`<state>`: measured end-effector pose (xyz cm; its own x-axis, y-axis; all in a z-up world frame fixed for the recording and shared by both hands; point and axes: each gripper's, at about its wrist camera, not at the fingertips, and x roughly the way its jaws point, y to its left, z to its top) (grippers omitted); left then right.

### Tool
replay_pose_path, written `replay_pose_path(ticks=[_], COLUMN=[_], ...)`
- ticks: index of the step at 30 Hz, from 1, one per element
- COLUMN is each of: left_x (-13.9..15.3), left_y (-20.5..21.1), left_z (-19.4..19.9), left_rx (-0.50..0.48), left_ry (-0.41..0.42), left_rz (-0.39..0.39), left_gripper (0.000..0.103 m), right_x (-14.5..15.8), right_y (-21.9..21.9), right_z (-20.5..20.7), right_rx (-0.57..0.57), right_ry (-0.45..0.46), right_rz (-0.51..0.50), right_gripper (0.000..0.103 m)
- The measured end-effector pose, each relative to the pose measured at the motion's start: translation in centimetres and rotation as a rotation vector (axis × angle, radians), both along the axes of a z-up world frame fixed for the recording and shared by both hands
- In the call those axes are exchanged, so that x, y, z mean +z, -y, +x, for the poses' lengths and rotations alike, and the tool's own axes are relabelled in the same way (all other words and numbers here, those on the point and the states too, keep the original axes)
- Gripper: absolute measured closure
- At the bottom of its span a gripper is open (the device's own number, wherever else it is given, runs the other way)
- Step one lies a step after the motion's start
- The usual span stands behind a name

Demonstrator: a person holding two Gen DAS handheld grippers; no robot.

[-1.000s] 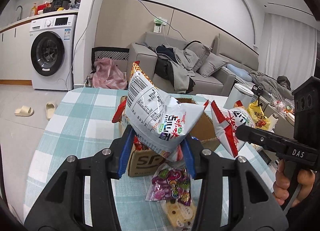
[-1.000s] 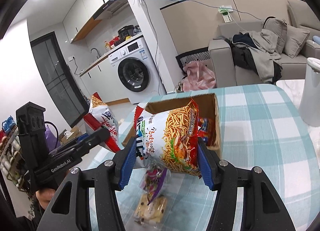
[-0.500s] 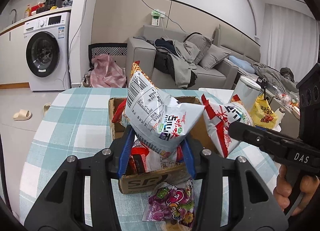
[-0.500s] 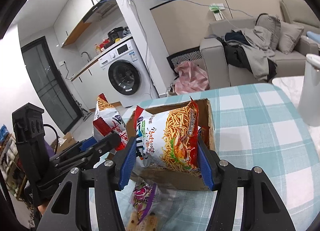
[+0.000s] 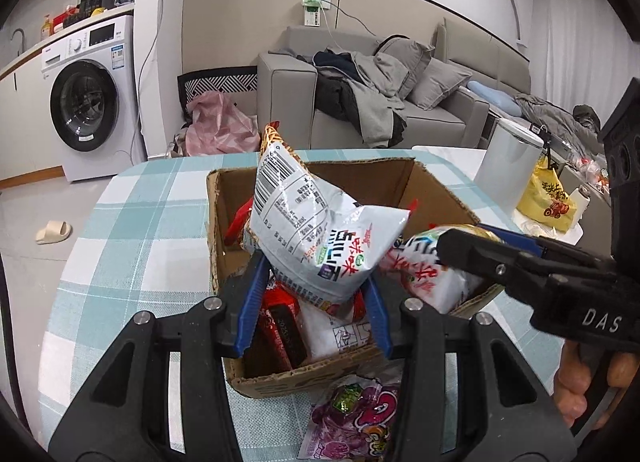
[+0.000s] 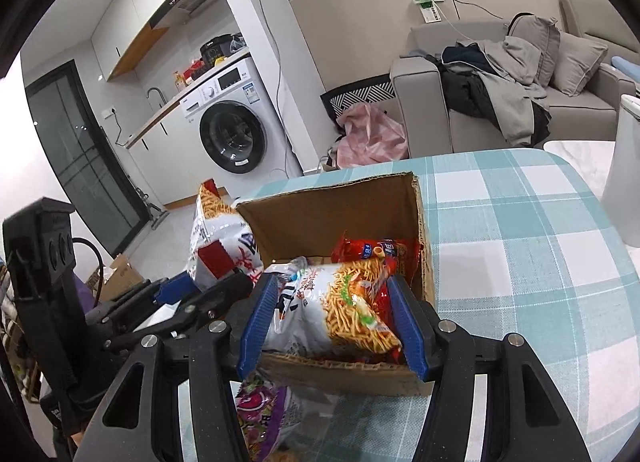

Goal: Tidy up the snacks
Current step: 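Lift both bags and lower them into the box, then open both tools to release the bags and withdraw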

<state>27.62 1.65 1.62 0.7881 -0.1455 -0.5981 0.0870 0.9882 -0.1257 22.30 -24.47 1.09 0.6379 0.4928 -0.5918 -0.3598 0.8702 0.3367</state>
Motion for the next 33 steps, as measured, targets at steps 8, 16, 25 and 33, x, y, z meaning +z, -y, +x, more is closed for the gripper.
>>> replay_pose_path(ticks=[8, 16, 25, 33], left_x=[-1.0, -1.1, -0.6, 1.0], left_y=[-0.5, -0.8, -0.7, -0.3], left_z=[0.7, 1.2, 0.2, -3.7], left_rx=[-0.010, -0.038, -0.029, -0.009], left_ry=[-0.011, -0.015, -0.038, 0.001], left_rz=[0.042, 0.057, 0.037, 0.056], left_gripper=[0.059, 0.059, 0.045, 0.001], right_x=[-0.3, -0.6, 0.2, 2.4], right_y=[0.2, 0.3, -0.1, 1.5], right_z=[0.0, -0.4, -2.2, -6.7], right_rx=[0.026, 0.037, 0.020, -0.022], right_ry=[0.004, -0.034, 0.020, 0.178], right_rz=[-0.018, 0.000, -0.036, -0.076], right_gripper=[0.047, 0.047, 0.031, 0.001])
